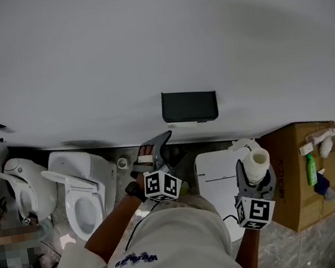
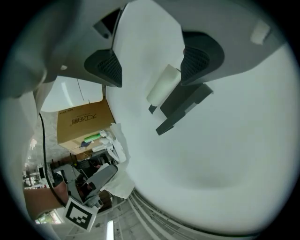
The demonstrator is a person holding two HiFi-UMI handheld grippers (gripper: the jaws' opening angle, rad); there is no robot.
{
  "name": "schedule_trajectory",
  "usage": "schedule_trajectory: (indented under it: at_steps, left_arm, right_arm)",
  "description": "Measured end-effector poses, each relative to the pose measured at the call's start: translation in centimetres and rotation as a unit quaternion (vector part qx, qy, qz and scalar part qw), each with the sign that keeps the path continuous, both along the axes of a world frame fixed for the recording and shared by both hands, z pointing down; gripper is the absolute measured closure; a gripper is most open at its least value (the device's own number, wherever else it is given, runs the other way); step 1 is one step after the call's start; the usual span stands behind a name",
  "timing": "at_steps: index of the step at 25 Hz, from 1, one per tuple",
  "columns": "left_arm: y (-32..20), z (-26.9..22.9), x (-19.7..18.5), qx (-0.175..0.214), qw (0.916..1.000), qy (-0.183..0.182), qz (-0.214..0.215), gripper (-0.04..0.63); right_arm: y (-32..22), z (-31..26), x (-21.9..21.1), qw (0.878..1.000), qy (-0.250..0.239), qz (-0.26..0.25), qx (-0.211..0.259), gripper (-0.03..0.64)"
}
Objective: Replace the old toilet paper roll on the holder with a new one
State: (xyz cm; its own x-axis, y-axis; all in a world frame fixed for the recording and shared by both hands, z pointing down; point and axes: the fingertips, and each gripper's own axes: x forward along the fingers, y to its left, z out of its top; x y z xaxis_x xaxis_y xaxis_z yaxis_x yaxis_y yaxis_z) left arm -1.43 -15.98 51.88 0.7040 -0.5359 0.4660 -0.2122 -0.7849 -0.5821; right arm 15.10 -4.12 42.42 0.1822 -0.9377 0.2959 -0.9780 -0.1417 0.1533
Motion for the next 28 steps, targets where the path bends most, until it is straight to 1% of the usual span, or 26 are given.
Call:
schedule_trajectory:
  at_steps: [2,4,7,10,12,13,14,17,20,26,28]
  left_arm:
    - [-0.8,0.3,0.5,0.022,0.9996,-0.016,-0.004,0.211]
    - [-1.6,0.6,0.8,0.026,0.9992,-0.023,-0.018,0.233]
    - [-2.5,1.2,1.0,0.032,0.9984,-0.03,-0.036,0.238]
    - [-3.3,1.5,1.2,0.06,0.996,-0.052,-0.041,0.241]
    - [-3.7,1.3,1.5,0.08,0.9943,-0.056,-0.043,0.259]
    - [-3.9,1.1,1.6,0.089,0.9933,-0.056,-0.046,0.278]
    - [-4.1,1.1,1.7,0.098,0.9922,-0.058,-0.05,0.291]
    - [-4.5,1.4,1.8,0.131,0.9864,-0.076,-0.063,0.299]
    - [-5.1,1.5,2.3,0.168,0.9796,-0.092,-0.06,0.308]
    - [-6.2,1.8,2.3,0.189,0.974,-0.111,-0.057,0.318]
    - [-6.7,1.7,2.6,0.198,0.9719,-0.114,-0.055,0.335]
  right_arm:
    - [-0.9,0.4,0.4,1.0,-0.009,-0.003,0.003,0.313]
    - [-1.6,1.0,0.9,1.0,-0.012,-0.009,0.005,0.313]
    - [-2.6,1.4,1.7,1.0,-0.022,-0.01,0.011,0.313]
    - [-3.1,1.6,2.4,0.999,-0.027,-0.013,0.015,0.313]
    - [-3.4,1.9,2.8,0.999,-0.029,-0.015,0.014,0.313]
    - [-3.6,2.1,3.0,0.999,-0.032,-0.016,0.014,0.313]
    - [-3.8,2.2,3.1,0.999,-0.036,-0.017,0.013,0.313]
    - [-3.6,2.3,3.1,0.999,-0.041,-0.021,0.01,0.313]
    - [-3.3,2.3,3.3,0.999,-0.036,-0.02,0.008,0.313]
    - [-2.5,2.8,3.5,0.999,-0.048,-0.012,0.008,0.313]
    - [-2.3,2.9,3.7,0.999,-0.048,-0.009,0.01,0.313]
